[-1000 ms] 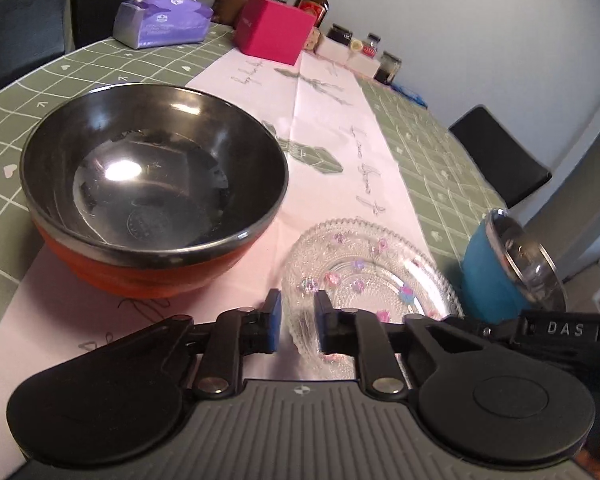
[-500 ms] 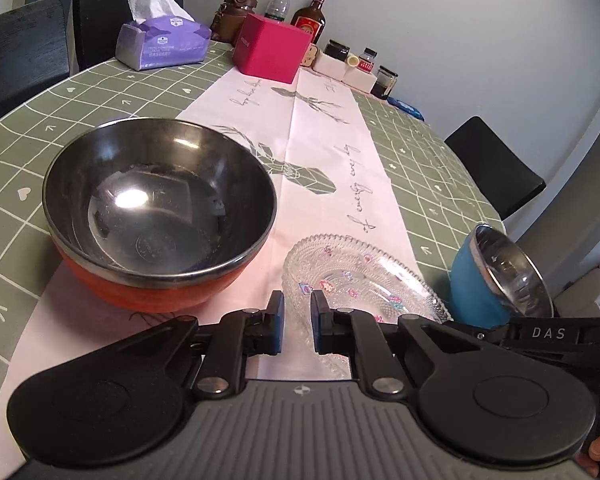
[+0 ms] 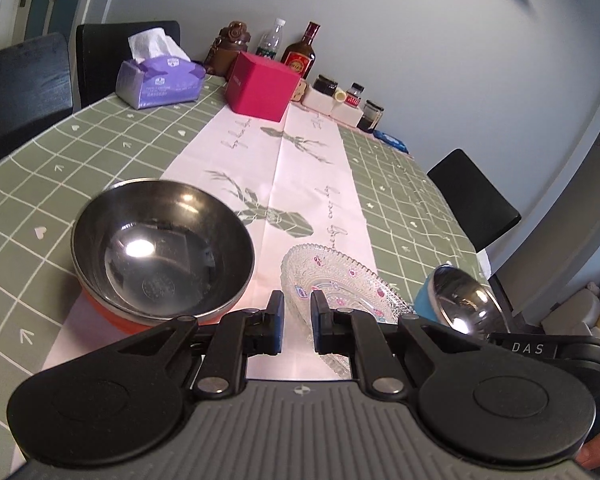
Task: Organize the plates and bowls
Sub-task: 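Lift the glass plate with the left gripper and carry it toward the plate stack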
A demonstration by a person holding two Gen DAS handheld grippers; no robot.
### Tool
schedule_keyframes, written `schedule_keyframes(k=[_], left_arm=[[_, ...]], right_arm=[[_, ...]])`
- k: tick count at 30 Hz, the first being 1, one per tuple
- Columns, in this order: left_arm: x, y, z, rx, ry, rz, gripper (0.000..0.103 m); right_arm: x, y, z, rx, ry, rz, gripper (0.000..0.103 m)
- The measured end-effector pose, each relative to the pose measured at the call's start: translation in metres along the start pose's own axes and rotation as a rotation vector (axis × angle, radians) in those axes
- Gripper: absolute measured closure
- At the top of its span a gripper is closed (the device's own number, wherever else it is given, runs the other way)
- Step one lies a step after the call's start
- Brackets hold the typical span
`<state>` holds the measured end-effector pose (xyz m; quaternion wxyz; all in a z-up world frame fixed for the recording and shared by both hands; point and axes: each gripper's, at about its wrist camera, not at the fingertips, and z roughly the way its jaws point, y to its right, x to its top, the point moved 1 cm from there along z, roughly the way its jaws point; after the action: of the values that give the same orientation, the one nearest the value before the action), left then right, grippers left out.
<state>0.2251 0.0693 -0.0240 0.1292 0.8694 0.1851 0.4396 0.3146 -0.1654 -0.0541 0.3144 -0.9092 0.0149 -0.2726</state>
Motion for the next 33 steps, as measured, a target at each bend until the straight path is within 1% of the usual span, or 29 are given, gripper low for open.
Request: schedule_keyframes(k=[5,10,16,19,25,29,33], left_arm=[[0.001,0.008,-0.028,-0.021,0.028,0.015,0.089],[-0.006,0.018,-0.061,-0.051,0.067,0.014,0.089],[-0.023,0.029,-0.095,-0.095,0.086,-0.011,0.089],[-0.038,0.035,-0.108,-0.119,0.087,-0.021,0.089],[-0.067,0.045,-0.119,-0.185,0.059,-0.049,0.089],[-0.085,0.052,-0.119,-0.223,0.022,-0.071,0.089],[-0.102,0.059,-0.119,-0.246,-0.011,-0.083,0.089]], right_arm=[[-0.006,-0.007,-0.026,0.02,0.021,0.001,0.095],[-0.019,-0.011,-0.06,0.037,0.048,0.005,0.095],[-0.043,-0.01,-0.104,0.04,0.102,-0.012,0.095],[-0.058,-0.004,-0.127,0.038,0.131,-0.023,0.095],[-0.084,0.017,-0.162,0.012,0.166,-0.035,0.095],[-0.097,0.037,-0.175,-0.006,0.164,-0.016,0.095],[-0.105,0.052,-0.184,-0.029,0.159,-0.009,0.095]])
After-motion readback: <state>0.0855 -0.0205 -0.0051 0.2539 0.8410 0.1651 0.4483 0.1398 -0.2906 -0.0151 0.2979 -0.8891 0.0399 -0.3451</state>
